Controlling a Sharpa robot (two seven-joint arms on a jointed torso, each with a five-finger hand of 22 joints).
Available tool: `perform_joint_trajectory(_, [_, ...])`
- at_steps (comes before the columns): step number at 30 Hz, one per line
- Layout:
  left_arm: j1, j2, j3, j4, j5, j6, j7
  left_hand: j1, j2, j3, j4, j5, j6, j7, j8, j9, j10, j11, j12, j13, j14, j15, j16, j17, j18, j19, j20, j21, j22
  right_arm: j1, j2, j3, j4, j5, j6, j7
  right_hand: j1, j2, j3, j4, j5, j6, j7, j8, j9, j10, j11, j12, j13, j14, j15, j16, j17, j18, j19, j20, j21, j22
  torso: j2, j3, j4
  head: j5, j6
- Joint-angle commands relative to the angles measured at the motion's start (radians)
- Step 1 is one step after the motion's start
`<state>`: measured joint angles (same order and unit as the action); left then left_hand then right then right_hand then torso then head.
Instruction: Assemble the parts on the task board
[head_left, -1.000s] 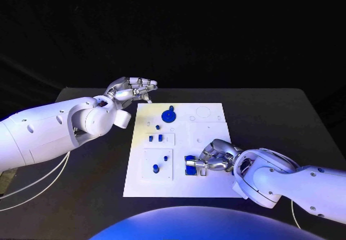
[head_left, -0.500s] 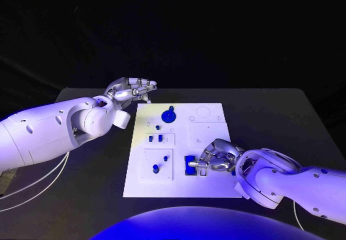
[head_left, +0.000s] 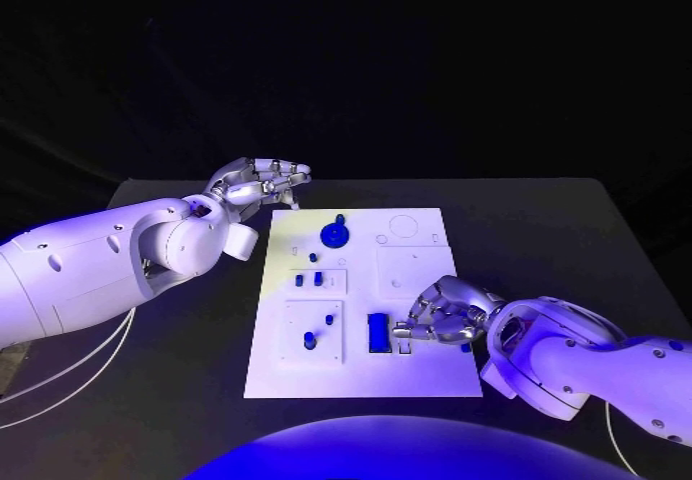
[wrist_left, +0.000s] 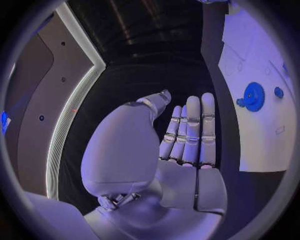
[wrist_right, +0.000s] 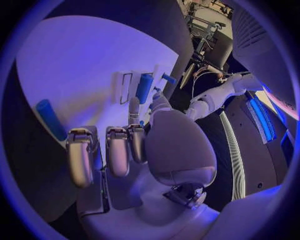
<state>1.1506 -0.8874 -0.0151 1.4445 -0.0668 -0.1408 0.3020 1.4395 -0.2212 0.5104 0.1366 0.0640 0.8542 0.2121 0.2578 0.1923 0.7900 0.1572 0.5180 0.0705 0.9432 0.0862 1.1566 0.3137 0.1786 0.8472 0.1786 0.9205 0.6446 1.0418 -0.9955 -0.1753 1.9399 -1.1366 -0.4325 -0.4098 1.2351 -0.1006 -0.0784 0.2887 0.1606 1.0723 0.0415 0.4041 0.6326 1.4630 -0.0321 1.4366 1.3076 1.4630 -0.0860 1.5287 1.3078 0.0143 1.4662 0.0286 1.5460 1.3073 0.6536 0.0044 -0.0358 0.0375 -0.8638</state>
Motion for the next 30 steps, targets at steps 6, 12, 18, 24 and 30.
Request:
perform_joint_trajectory(6, [0.001, -0.001, 0.0, 0.002, -0.002, 0.006, 0.012, -0.005, 0.008, -0.005, 0.001, 0.001, -0.003, -0.002, 0.005, 0.001, -0.009, 0.0, 0.006, 0.0, -0.008, 0.0, -0.003, -0.001, 0.005, 0.004, 0.004, -0.006, -0.002, 0.031, -0.108, 0.001, 0.009, -0.096, -0.077, 0.041, 0.05, -0.015, 0.018, -0.003, -0.002, -0.039, 0.018, -0.035, -0.013, 0.052, 0.017, -0.028, 0.173, 0.078, 0.009, -0.009, 0.115, -0.001, 0.077, 0.004, -0.035, 0.245, -0.001, -0.001, -0.0007, -0.028, 0.006])
perform_joint_trajectory(12, [0.0, -0.001, 0.0, 0.002, -0.002, 0.003, 0.015, -0.005, 0.008, -0.005, 0.001, 0.001, -0.003, -0.002, 0.005, 0.001, -0.009, 0.0, 0.006, 0.0, -0.008, 0.0, -0.003, -0.001, 0.005, 0.004, 0.004, -0.006, -0.002, 0.036, -0.18, 0.0, 0.009, -0.211, -0.077, 0.03, 0.057, -0.019, 0.018, -0.003, -0.002, -0.038, 0.019, -0.037, -0.014, 0.049, 0.018, -0.033, 0.17, 0.078, 0.011, -0.009, 0.114, -0.001, 0.078, 0.005, -0.034, 0.246, -0.001, -0.0005, -0.0011, -0.046, 0.008])
perform_joint_trajectory(18, [-0.001, 0.004, -0.002, -0.001, -0.002, 0.004, 0.018, -0.005, 0.008, -0.005, 0.001, 0.001, -0.003, -0.002, 0.005, 0.001, -0.009, 0.0, 0.006, 0.0, -0.008, 0.0, -0.003, -0.001, 0.005, 0.004, 0.004, -0.006, -0.002, 0.022, -0.205, -0.003, 0.008, -0.272, -0.053, 0.008, 0.06, -0.021, 0.019, -0.002, -0.002, -0.036, 0.019, -0.037, -0.014, 0.049, 0.018, -0.034, 0.17, 0.078, 0.011, -0.009, 0.115, -0.002, 0.079, 0.006, -0.031, 0.247, 0.0, -0.0016, -0.0007, -0.056, 0.01])
perform_joint_trajectory(24, [-0.001, 0.005, -0.003, -0.001, -0.001, 0.004, 0.019, -0.005, 0.008, -0.005, 0.001, 0.001, -0.003, -0.002, 0.005, 0.001, -0.009, 0.0, 0.006, 0.0, -0.008, 0.0, -0.003, -0.001, 0.005, 0.004, 0.004, -0.006, -0.002, -0.008, -0.21, -0.006, 0.006, -0.304, -0.028, -0.02, 0.057, -0.024, 0.019, 0.002, -0.002, -0.014, 0.014, -0.03, -0.011, 0.048, 0.015, -0.039, 0.168, 0.078, 0.01, -0.01, 0.115, -0.002, 0.08, 0.007, -0.03, 0.247, 0.001, -0.0008, -0.0003, -0.058, 0.006])
perform_joint_trajectory(30, [-0.001, 0.004, -0.003, -0.001, -0.001, 0.005, 0.019, -0.005, 0.009, -0.005, 0.001, 0.001, -0.004, -0.002, 0.006, 0.001, -0.009, 0.0, 0.007, 0.0, -0.008, 0.0, -0.003, -0.001, 0.005, 0.004, 0.004, -0.007, -0.003, -0.029, -0.204, -0.008, 0.003, -0.317, -0.005, -0.039, 0.043, -0.027, 0.015, 0.004, -0.003, 0.002, 0.009, -0.022, -0.005, 0.048, 0.011, -0.042, 0.167, 0.078, 0.007, -0.01, 0.115, -0.002, 0.081, 0.006, -0.028, 0.247, 0.001, -0.0014, 0.0014, -0.061, 0.003])
